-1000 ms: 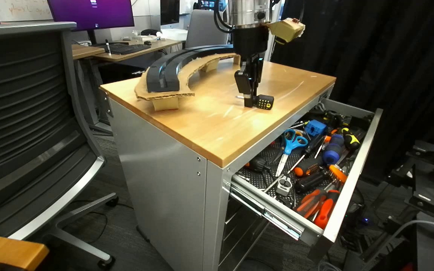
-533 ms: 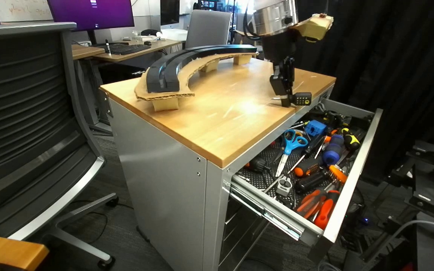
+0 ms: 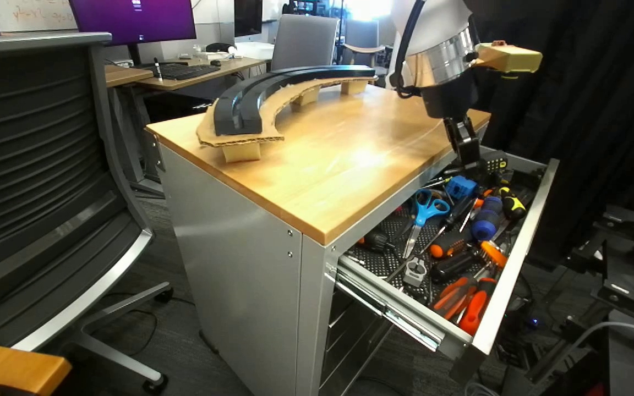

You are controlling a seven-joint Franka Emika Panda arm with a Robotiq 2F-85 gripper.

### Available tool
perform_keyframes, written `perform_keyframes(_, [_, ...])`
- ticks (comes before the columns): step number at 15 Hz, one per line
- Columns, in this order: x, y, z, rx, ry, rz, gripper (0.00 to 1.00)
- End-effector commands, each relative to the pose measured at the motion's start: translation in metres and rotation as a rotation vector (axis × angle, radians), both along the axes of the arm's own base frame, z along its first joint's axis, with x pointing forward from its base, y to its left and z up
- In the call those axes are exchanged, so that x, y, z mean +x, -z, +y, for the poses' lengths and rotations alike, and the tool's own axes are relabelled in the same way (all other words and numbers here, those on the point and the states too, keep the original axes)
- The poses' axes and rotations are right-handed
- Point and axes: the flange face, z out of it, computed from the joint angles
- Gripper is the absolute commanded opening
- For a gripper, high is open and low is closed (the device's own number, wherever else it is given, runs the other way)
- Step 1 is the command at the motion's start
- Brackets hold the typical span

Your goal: Put the screwdriver in the drawer and then close the drawer

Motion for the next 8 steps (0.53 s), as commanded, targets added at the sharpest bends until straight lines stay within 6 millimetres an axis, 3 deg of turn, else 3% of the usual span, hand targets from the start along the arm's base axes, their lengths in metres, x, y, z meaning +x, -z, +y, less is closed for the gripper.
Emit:
perform_keyframes(1, [-0.003, 0.008, 0.014, 0.011, -0.194, 0.043, 0.14])
perform_keyframes(5, [0.001, 0.011, 0.034, 0.008, -0.400, 0.076, 0.13])
perform_keyframes(6, [0.003, 0.010, 0.037, 0.018, -0.450, 0.086, 0.51])
perform_keyframes(8, [0.003, 0.007, 0.035, 0.037, -0.546, 0.115, 0.59])
